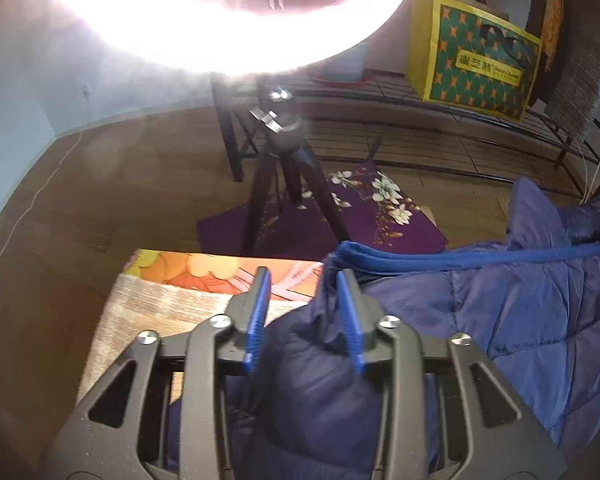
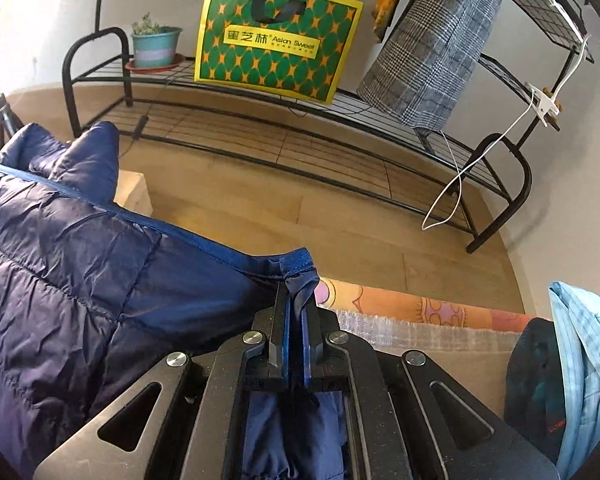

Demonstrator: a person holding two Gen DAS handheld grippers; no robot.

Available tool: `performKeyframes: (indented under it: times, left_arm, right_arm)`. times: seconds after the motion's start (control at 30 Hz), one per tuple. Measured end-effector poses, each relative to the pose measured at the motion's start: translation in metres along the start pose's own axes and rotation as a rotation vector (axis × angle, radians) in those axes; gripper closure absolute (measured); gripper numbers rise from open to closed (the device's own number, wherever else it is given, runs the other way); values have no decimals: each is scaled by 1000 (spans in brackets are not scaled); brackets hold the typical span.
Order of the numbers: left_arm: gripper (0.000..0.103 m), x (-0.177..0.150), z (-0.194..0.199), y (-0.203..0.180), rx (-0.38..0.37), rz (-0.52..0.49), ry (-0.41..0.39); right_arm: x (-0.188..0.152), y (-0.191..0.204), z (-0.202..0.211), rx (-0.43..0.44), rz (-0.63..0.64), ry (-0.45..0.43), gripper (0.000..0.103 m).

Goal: Fold large clothes
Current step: 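Lay the hem down on the jacket and open both tools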

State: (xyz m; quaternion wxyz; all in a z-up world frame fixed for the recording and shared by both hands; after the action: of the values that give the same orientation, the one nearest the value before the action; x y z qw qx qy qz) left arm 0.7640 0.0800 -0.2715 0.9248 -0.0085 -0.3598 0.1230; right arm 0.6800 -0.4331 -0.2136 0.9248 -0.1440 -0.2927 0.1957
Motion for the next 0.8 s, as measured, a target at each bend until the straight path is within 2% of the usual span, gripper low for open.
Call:
performKeyframes:
  times: [0.03,0.1,0.2,0.23,0.3,0.47,0.53,0.57,0.67,0.77,0.8]
  left_arm:
    - [63,3,4,2,9,-1,-9]
    - [63,9,19,5,16,-5,-33]
    - [63,11,54,1,-27,-19,-61]
    - [63,8,72,-5,-64,-40,-68]
    - [63,0,95,-13,-81,-73,-76]
    - [63,-54,159,-56,-269,-114,-28]
    - [63,-85,175,-84,-326,-172,-6]
    - [63,-96,178,-99,-340,-202,2]
    - [63,-132,180,-143,-369,-294,34]
    - [63,-154,168,-171,-319,-368,34]
    - [63,-159,161,-176,-292,-394,30]
  right_arm:
    - [-1,-3,3,-7,-10,5,89]
    - [-3,-10,12,15,-48,-7,85]
    - [-12,-28,39,49,-137,-49,84]
    - [-16,-33,48,63,-161,-59,84]
    - [-28,-41,73,85,-196,-83,84]
    - [-71,-48,147,194,-300,-139,80]
    - [-95,-42,173,255,-347,-149,67]
    - [-104,-39,180,271,-359,-148,66]
    - [-145,-21,203,317,-413,-123,66]
    - [-179,-6,209,358,-481,-74,63]
    - [-189,-2,207,362,-506,-54,59]
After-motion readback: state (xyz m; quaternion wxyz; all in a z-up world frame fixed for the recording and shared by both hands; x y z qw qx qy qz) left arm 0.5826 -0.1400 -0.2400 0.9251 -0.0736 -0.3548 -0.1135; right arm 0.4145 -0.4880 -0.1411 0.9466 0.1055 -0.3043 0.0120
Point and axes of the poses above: each gripper's, at about its wrist camera, not at the fingertips, and z roughly against the way its jaws point, y to its left, x to its top, the point moved 7 cm from there along -z, roughly the way its jaws point, and after that the axes turned 13 degrees about z, right-handed, at the moved point
